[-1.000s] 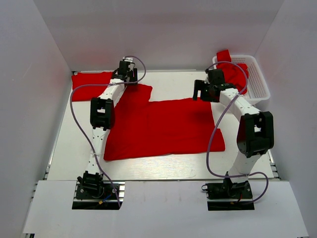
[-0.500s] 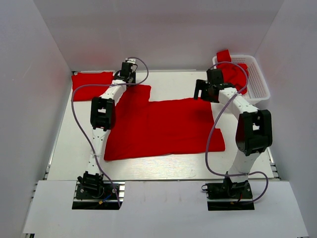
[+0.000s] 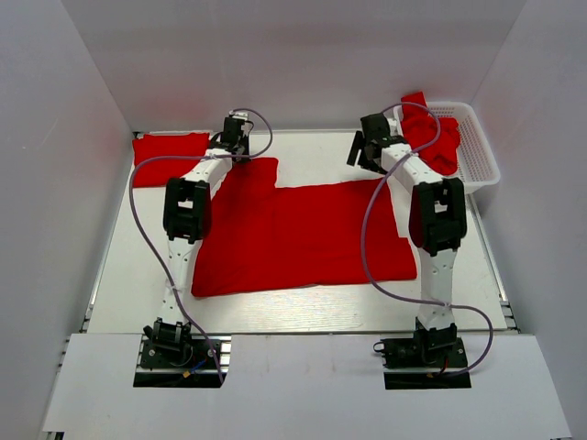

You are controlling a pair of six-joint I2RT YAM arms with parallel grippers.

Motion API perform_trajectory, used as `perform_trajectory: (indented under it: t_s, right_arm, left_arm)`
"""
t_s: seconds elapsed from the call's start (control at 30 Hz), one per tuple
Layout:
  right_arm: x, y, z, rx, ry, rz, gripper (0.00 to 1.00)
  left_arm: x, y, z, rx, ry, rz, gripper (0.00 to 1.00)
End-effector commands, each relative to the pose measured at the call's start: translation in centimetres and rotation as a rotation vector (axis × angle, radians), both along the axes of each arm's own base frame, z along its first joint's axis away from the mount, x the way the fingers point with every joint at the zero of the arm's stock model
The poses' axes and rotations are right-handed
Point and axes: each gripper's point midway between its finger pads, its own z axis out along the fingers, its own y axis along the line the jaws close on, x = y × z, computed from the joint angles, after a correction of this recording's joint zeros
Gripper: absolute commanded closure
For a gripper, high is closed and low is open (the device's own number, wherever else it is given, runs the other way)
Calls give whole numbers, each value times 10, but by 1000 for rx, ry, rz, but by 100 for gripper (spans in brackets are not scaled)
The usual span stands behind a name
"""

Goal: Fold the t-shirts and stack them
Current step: Grap the side of the flattened tshirt furthest away from the robot with both arms

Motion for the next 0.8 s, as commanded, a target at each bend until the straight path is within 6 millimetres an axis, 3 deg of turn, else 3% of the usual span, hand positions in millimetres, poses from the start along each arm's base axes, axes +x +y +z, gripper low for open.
perform_trajectory:
  t_s: [0.0,0.17,0.33,0.73,0.77]
  right_arm:
    - [17,-8,7,-42,-27,-81,10]
    - [20,-23,-4,-103,-14,-115,10]
    - [10,-37,-22,-159,33,-150,10]
    - [-3,-46,-59,-154,118,-165,10]
    - [-3,-47,-61,-149,121,-170,13]
  left_arm:
    - [-13,2,26,-8,11,6,100]
    - [-14,6,31,-16,7,7,100]
    - [-18,6,34,-22,8,13,100]
    - [-20,5,35,-28,10,7,100]
    - [-21,5,37,-28,10,7,100]
